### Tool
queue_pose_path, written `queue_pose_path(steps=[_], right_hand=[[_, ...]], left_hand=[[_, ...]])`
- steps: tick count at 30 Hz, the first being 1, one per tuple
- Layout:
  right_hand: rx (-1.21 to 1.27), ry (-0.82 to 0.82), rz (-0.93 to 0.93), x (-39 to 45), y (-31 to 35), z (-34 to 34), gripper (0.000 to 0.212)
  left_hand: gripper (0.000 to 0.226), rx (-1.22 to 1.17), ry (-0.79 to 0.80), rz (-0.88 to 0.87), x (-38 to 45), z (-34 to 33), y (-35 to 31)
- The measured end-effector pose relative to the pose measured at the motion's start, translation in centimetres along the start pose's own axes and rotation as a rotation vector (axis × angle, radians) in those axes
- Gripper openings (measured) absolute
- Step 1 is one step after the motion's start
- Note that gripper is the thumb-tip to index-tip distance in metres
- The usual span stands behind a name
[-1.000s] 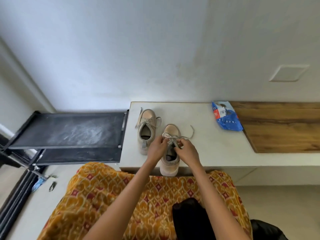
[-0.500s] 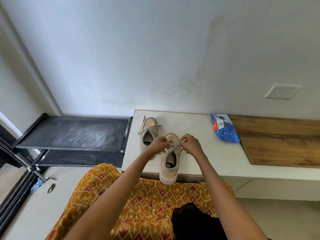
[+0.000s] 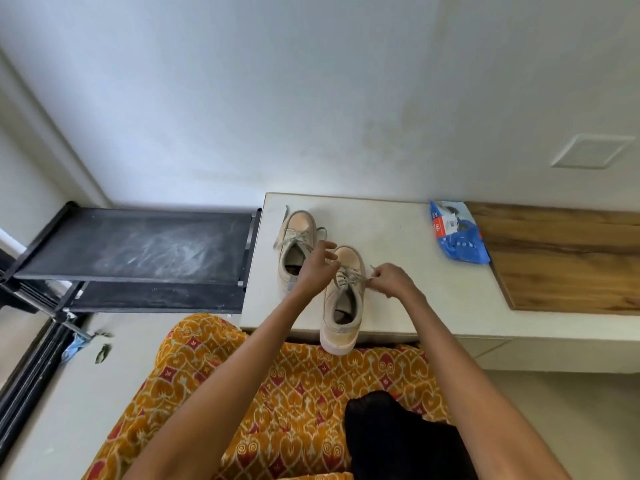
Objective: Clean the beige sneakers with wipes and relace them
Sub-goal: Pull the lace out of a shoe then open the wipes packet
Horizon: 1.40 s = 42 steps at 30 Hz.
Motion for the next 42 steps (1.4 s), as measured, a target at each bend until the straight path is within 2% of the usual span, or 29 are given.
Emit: queue_pose_path(steps=[2,6,8,10,12,16,19,21,23,27,28,30,36,40,42], right_hand=[[0.154,0.048,0.006,-0.7,1.1,1.8,0.016],[0.467,0.257,0.114,-4.4,4.9,5.5,0.012],[0.58,0.297,0.152,-5.8,6.2,6.4,0.012],[0.691,0.316,0.155,-6.5,6.6,6.2,0.014],[0.833,0.326,0.144,-7.0,6.5,5.2,0.013],[1.001,0.186,0.08,-7.4,5.4,3.7,0.014],[0.974,0.089,0.081,-7.6,5.1,3.2,0.023],[0.94,0.04,0.085,-7.5,4.9,2.7,0.022],[0.844,-0.028,0.079,-7.3,4.5,2.1,0.02],[0.48,-0.27,0.139,-7.7,4.4,1.6,0.015],[0.397,-0.317,0.166,-8.2,4.7,1.4,0.014],[0.302,-0.36,0.204,-8.9,5.0,0.6,0.015],[0.087,-0.305,0.242,-9.7,5.2,-1.9,0.021],[-0.083,-0.103,0.311,-9.7,6.2,-2.2,0.042],[-0.082,-0.039,0.299,-9.8,6.1,-1.9,0.045]], left_hand=[[0.033,-0.012,-0.05,-0.027,0.0,0.0,-0.4],[0.021,-0.036,-0.19,-0.099,-0.7,0.5,-1.5],[0.013,-0.082,-0.205,-0.124,-1.3,0.7,-2.0],[0.013,-0.158,-0.156,-0.125,-2.1,0.6,-2.4],[0.02,-0.238,-0.037,-0.069,-3.2,0.3,-2.3],[0.033,-0.402,0.19,0.059,-5.4,-0.7,-1.1],[0.024,-0.475,0.238,0.115,-6.5,-1.8,-0.7],[0.02,-0.452,0.177,0.126,-6.7,-2.3,-0.5],[0.021,-0.197,0.085,0.053,-6.6,-2.4,-0.8],[0.017,0.456,-0.131,-0.166,-6.7,-1.6,-2.0],[0.015,0.57,-0.164,-0.218,-6.8,-1.4,-2.3],[0.013,0.686,-0.123,-0.212,-6.4,-1.3,-1.8],[0.02,0.562,0.056,-0.154,-5.7,-1.2,0.4],[0.013,0.472,0.048,-0.085,-5.1,-0.1,0.9],[0.021,0.358,0.037,-0.019,-4.9,0.4,1.1]])
Point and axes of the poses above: each hand's wrist, its own x-axis towards the middle knuckle, its own z-axis out of the back of the hand, y = z × x, the point moved 5 cm from there along x, towards the middle knuckle, and after that the axes turned 1 degree about -z, right-handed, at the moved point
